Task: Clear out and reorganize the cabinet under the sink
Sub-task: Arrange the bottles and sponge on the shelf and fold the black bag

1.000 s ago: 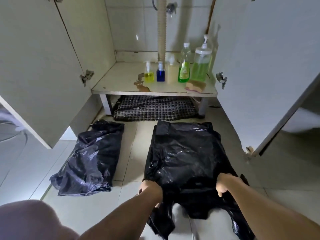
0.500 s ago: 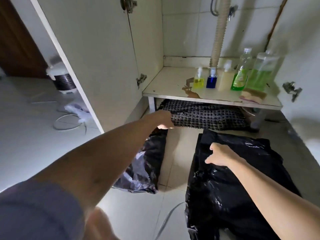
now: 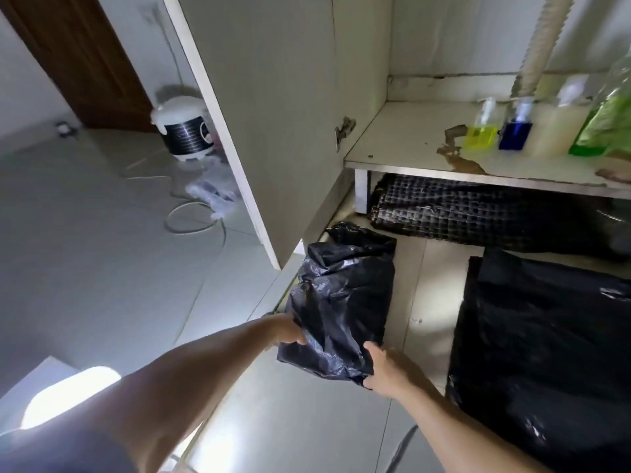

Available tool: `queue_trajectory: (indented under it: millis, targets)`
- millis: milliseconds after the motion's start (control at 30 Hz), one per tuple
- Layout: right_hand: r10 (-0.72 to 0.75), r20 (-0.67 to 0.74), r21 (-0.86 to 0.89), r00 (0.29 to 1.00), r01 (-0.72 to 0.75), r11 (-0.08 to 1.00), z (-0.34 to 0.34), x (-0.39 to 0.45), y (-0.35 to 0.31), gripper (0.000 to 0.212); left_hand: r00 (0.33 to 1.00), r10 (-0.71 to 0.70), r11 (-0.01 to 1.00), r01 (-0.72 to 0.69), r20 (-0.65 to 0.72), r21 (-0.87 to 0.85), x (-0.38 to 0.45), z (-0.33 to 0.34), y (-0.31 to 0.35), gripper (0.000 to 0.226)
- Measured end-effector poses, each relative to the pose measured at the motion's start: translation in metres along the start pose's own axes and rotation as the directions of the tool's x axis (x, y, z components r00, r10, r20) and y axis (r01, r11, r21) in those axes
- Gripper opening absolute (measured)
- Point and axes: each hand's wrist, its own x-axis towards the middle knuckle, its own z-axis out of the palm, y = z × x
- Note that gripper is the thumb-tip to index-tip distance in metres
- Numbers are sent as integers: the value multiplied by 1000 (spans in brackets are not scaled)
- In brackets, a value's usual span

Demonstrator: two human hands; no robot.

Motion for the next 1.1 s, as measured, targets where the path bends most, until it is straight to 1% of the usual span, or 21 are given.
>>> queue_trajectory:
  millis: [67,133,233,333,400,433,467,533,600,633,667,700,733,767,800,833,867,900,967,1033,1100]
  targets:
    - [37,-48,53,998,-34,998,6,4,3,33,996,-47,995,53,71,-84,3,1,-7,71]
    - [57,-74,124,996,-47,991,6,6,3,28,983,-76,986,99,168,-132,4,8,-10,69]
    - [26,-104,271,994,3,963,-9,6,-5,27,983,-12,980,47,182,-192,-2,11,-5,48]
    - [5,-194,365,981,68,929,-45,-2,-12,25,995,92,921,-76,24,-381,-10,-15,10,25]
    - [12,-210,367,978,67,928,-75,-10,-13,26,983,140,862,-178,-115,-475,-25,-37,26,18]
    - [9,-165,353,986,51,934,-92,-15,-14,23,971,181,833,-236,-158,-500,-35,-47,36,14]
    - [-2,-110,311,994,36,950,-108,-21,-14,28,955,232,807,-295,-183,-512,-49,-56,48,10]
    - [-34,-50,170,998,42,985,-144,-36,-14,66,906,358,747,-422,-224,-513,-84,-71,76,12]
    - [-80,1,222,997,78,972,-182,-57,-22,91,843,465,695,-536,-270,-480,-121,-80,107,18]
    - [-101,20,270,995,92,958,-201,-70,-26,94,810,511,664,-584,-287,-467,-141,-82,122,17]
    - [-123,-7,266,992,121,956,-220,-85,-29,87,776,553,633,-628,-303,-453,-161,-82,137,14]
    - [-141,-107,223,984,162,961,-238,-96,-29,67,738,594,589,-670,-320,-452,-182,-83,151,12]
    - [-163,-244,160,956,205,966,-256,-106,-26,38,695,631,528,-710,-344,-467,-202,-82,164,14]
    - [-163,-387,109,907,221,969,-272,-115,-20,20,644,665,444,-748,-378,-493,-220,-81,176,19]
    - [-135,-520,86,844,210,974,-288,-122,-11,28,581,691,355,-791,-430,-499,-236,-77,188,25]
    - [-71,-619,116,782,180,977,-303,-128,2,32,510,708,284,-839,-488,-464,-249,-72,197,31]
    - [18,-688,188,726,153,970,-319,-135,17,31,446,724,259,-883,-526,-393,-261,-64,206,39]
    - [110,-739,297,665,174,939,-334,-142,31,25,407,747,285,-910,-526,-301,-270,-52,214,52]
    - [251,-781,474,572,281,835,-358,-168,60,16,371,834,378,-923,-409,-66,-275,-20,231,80]
    - [344,-781,575,521,385,722,-369,-191,88,16,376,883,419,-901,-279,113,-273,17,248,101]
    - [428,-755,647,496,461,607,-370,-204,116,20,374,892,422,-890,-252,172,-266,48,271,108]
